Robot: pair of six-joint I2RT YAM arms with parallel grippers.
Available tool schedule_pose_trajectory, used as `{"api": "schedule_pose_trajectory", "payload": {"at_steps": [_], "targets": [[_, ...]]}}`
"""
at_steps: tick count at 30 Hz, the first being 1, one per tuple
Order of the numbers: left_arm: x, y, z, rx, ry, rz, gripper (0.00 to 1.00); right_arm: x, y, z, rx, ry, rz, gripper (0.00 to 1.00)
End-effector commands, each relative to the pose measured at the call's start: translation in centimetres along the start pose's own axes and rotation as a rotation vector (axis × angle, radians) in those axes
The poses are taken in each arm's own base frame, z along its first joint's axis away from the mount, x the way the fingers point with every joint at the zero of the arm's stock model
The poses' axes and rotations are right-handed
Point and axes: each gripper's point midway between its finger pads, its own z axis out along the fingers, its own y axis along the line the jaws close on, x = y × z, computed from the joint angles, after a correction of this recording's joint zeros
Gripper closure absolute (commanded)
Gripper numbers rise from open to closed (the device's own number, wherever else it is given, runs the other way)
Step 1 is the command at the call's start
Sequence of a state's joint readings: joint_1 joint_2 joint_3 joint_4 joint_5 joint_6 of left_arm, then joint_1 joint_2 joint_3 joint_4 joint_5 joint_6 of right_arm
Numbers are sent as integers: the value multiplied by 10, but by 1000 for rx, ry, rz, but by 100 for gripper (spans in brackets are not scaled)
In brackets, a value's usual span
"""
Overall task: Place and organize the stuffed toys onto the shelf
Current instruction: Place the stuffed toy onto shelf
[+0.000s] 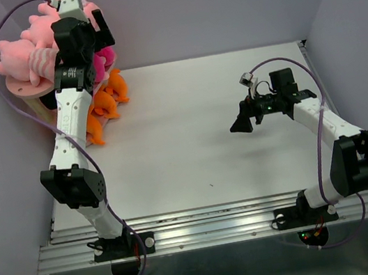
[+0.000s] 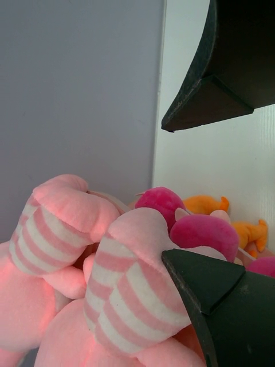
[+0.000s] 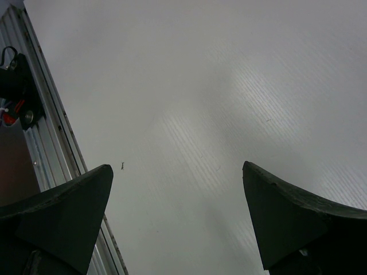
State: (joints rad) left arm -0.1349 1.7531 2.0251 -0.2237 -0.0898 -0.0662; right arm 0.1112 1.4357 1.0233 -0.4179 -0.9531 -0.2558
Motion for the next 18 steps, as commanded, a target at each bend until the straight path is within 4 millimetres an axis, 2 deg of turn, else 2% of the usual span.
{"api": "schedule_pose_trajectory", "payload": {"at_steps": [1,18], "targets": [[-52,6,-11,-22,-140,-26,5,-10,1,-4,4,-24,-38,0],[-57,13,-7,-34,-162,-52,4,-11,0,-6,7,-30,-37,0]]}}
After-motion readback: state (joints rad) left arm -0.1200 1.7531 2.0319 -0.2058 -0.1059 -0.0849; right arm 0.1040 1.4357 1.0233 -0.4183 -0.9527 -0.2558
